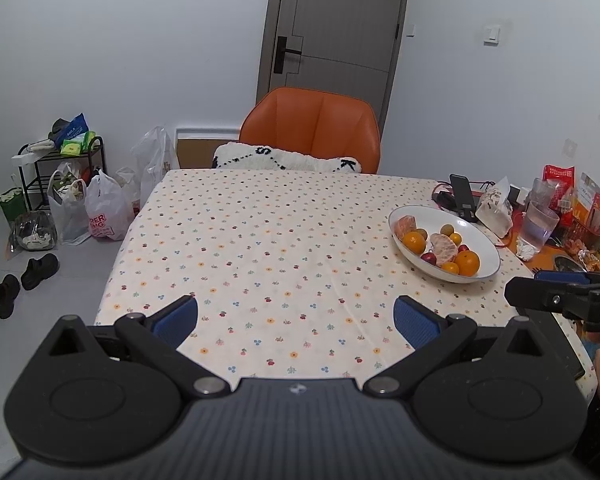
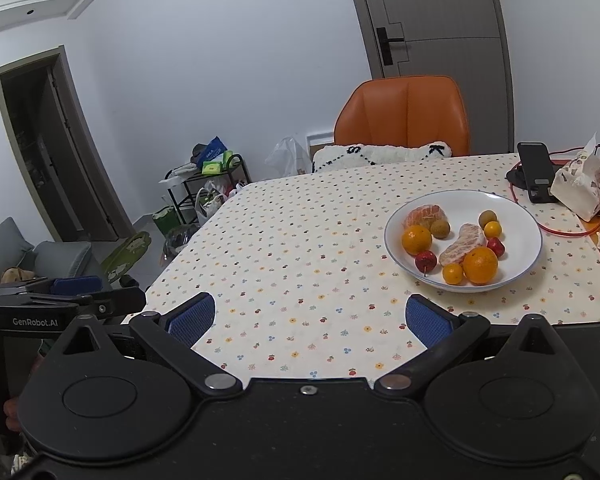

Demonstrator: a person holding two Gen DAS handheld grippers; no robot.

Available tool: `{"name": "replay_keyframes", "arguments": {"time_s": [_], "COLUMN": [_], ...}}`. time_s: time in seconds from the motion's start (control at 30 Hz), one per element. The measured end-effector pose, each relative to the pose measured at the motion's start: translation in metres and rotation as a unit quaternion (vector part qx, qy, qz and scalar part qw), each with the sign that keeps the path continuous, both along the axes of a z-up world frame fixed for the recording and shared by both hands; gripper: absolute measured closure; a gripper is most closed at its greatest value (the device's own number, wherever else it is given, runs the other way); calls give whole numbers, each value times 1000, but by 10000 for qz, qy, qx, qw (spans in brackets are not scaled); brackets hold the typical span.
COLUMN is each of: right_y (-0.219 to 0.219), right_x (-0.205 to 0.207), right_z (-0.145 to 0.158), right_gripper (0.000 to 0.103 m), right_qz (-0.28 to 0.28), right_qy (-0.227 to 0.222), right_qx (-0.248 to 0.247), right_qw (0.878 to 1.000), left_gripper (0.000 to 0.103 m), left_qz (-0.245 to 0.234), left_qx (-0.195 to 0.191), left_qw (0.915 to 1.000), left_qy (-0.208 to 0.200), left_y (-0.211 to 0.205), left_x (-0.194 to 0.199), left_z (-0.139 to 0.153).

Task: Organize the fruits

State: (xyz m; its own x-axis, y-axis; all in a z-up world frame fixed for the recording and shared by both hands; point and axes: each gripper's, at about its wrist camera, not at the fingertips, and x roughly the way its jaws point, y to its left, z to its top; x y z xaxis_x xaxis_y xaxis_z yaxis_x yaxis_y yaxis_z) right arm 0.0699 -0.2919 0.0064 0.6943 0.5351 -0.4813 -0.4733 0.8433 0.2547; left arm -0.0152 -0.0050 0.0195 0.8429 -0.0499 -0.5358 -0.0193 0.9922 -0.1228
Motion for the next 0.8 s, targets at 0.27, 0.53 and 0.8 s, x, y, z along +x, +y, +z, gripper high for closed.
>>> {"name": "replay_keyframes", "arguments": {"time_s": [0.27,0.53,0.8], "right_y": [-4,-5,-6], "right_x": [3,4,6], "right_z": [-4,-4,-6], "right_gripper": [0,0,0], "right_qz": [-79,-92,-128], "right_qy": [59,67,92], "right_qx": [-21,-45,-76], "right_qw": [9999,9999,9998], "left_gripper": [0,0,0], "left_qz": [-17,-47,-90], "left_qx": [80,89,140], "left_qw": [10000,9999,9998], "left_qy": [-31,-120,-97], "left_y": [-4,-5,-9], "left_x": [0,-1,-1], "left_z": [-1,-1,-2]}}
